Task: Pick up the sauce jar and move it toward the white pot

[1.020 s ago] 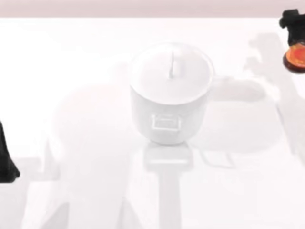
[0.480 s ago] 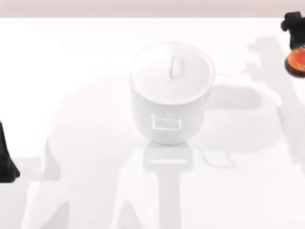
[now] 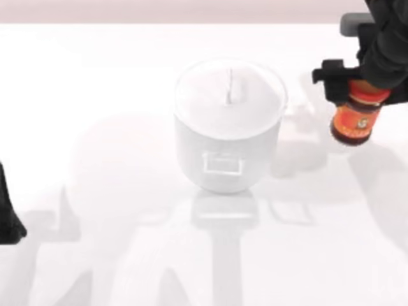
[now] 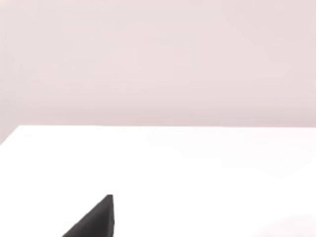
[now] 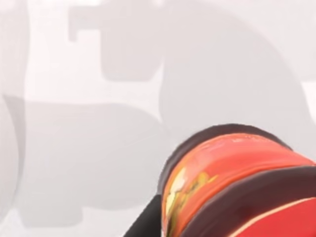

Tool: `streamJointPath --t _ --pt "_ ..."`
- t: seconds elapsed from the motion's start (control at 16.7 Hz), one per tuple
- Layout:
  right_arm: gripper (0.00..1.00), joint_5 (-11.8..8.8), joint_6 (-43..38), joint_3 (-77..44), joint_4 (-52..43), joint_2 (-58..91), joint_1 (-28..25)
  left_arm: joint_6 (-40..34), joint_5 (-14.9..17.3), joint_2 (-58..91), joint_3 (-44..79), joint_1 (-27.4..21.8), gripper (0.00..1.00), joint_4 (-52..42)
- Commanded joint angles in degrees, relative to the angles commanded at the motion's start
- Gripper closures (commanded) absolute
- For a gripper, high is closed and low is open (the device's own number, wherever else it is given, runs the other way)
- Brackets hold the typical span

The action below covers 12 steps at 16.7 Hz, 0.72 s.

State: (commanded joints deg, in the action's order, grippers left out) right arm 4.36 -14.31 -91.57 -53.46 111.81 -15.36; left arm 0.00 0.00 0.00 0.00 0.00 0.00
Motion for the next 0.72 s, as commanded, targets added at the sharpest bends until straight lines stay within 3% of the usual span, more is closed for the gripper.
streamJointPath --t 0.18,0.72 --pt "1.00 1.40 -3.77 3.73 2.42 -1.32 -2.97 0.00 0.00 0.00 0.00 0.00 0.00 0.00" --pt "1.00 1.30 -3.67 6.66 7.69 1.00 -2.81 0.00 0.00 0.00 0.00 0.00 0.00 0.00"
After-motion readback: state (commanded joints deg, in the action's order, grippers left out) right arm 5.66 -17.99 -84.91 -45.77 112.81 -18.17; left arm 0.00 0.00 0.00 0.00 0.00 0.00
